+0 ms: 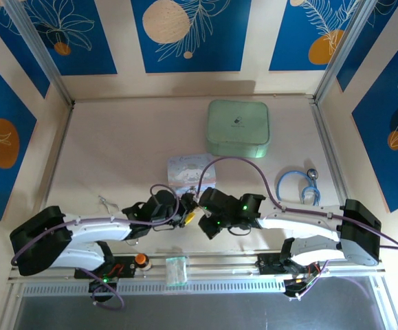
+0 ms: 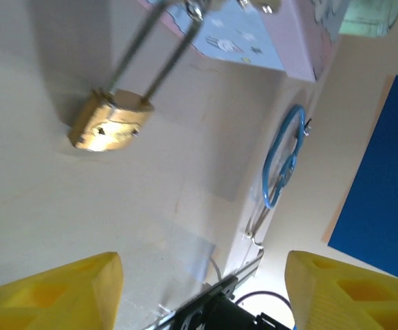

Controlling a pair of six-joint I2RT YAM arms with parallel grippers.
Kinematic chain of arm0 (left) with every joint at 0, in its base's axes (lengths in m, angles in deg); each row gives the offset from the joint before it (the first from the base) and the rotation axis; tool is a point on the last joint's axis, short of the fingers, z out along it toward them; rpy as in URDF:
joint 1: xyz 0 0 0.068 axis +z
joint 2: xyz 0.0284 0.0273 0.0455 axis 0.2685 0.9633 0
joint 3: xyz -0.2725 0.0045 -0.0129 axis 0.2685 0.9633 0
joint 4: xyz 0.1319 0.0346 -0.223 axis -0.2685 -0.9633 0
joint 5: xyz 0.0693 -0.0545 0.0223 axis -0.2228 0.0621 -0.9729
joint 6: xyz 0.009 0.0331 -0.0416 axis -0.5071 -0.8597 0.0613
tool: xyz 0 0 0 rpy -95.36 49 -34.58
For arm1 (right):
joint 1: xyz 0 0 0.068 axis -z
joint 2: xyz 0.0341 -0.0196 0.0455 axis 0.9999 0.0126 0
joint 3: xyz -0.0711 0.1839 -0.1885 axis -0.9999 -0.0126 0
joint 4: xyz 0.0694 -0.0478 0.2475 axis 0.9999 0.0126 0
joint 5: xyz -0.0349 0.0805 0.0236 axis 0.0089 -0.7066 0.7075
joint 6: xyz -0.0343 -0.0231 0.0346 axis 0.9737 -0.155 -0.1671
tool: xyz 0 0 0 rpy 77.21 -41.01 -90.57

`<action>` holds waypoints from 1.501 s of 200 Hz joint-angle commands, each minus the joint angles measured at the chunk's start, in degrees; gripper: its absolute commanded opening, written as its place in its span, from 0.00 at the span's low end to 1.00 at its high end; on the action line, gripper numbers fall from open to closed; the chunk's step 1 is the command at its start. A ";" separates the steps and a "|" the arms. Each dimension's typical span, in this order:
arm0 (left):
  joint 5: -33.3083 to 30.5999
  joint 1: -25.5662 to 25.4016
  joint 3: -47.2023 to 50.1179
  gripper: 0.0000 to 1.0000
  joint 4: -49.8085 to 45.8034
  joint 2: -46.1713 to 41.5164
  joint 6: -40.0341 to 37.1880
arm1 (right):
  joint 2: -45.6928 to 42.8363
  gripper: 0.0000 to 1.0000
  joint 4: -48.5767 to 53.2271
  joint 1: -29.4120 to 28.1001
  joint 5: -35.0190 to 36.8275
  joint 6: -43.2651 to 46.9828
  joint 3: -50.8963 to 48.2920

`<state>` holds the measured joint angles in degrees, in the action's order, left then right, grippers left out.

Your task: Unlock the padlock with the key

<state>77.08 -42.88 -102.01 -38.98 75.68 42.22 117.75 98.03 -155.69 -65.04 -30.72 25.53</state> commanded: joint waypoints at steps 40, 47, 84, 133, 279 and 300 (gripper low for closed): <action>4.42 -2.64 -2.24 0.53 0.68 2.40 -4.09 | -0.82 0.01 -1.12 0.74 -0.80 2.04 1.48; 4.98 -2.91 -2.24 0.50 0.81 2.83 -4.07 | -0.84 0.01 -0.97 0.71 -0.54 2.15 1.50; 4.86 -3.51 -1.25 0.37 0.57 3.07 -3.60 | -1.16 0.01 -0.87 1.11 0.35 1.69 1.07; 2.93 -3.51 -0.09 0.19 -1.34 1.74 -3.70 | -0.65 0.01 -2.08 0.86 -0.35 0.88 0.31; -5.46 -3.51 -0.18 0.00 -4.25 -0.99 -9.14 | -10.30 0.54 -15.37 6.25 -9.79 -14.51 -11.50; -7.05 -3.51 -0.09 0.00 -3.01 -1.39 -9.43 | -13.28 0.58 -19.44 9.53 -12.79 -18.94 -14.79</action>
<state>73.85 -45.85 -101.85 -41.82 75.46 35.12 107.52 85.79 -149.05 -72.38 -42.70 13.64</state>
